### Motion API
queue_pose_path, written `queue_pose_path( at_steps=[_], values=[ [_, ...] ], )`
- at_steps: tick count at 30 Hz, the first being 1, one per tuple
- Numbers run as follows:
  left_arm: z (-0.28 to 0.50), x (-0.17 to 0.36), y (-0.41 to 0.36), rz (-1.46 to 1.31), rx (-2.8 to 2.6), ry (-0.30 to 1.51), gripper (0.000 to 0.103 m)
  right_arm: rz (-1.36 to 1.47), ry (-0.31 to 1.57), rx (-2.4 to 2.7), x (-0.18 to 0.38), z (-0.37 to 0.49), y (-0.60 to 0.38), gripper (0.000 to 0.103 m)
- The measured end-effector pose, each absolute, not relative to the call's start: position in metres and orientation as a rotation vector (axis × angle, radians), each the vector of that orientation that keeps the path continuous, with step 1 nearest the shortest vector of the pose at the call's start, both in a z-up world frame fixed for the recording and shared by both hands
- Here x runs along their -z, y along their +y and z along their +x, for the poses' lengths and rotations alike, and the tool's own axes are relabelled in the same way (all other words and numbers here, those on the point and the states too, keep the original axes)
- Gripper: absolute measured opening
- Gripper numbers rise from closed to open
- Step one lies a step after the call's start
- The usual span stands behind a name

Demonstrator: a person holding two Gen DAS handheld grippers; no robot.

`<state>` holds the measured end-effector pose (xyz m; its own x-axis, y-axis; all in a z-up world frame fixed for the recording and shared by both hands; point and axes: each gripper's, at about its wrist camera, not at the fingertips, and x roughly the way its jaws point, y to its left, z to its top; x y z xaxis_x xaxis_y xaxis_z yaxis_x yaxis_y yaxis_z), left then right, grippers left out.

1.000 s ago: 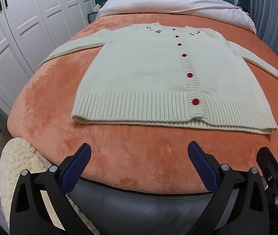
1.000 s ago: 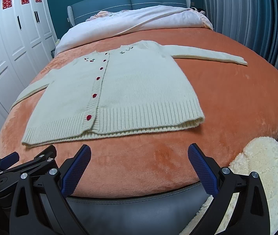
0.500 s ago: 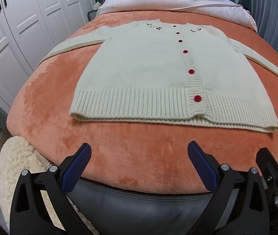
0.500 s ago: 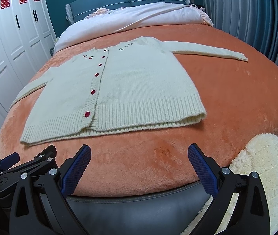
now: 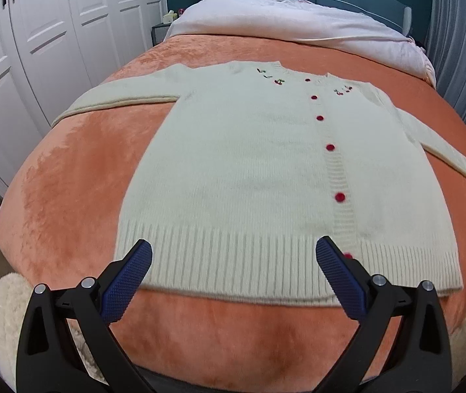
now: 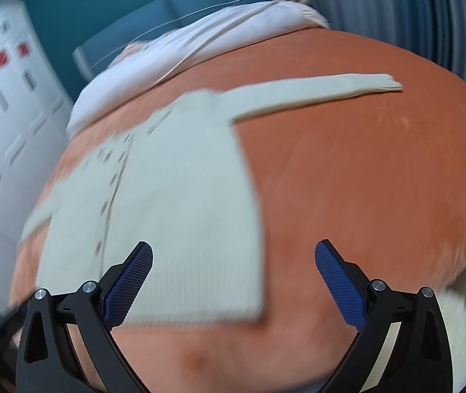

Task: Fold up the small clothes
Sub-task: 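Grasp a sleeve cuff with the right tool while the left tool grasps the other cuff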

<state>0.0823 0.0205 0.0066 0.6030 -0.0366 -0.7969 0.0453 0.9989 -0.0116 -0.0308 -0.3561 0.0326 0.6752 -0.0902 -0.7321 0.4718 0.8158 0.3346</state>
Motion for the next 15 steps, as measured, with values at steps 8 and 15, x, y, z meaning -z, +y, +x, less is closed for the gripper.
queue_pose_path(
  at_steps=[8,15],
  values=[
    [0.143,0.003,0.021,-0.016,0.013,0.941,0.098,1.018,0.612,0.577,0.010,0.071,-0.612,0.098],
    [0.175,0.021,0.011,-0.026,0.030,0.975,0.098,1.061,0.660,0.684,0.053,0.149,-0.664,0.010]
  ],
)
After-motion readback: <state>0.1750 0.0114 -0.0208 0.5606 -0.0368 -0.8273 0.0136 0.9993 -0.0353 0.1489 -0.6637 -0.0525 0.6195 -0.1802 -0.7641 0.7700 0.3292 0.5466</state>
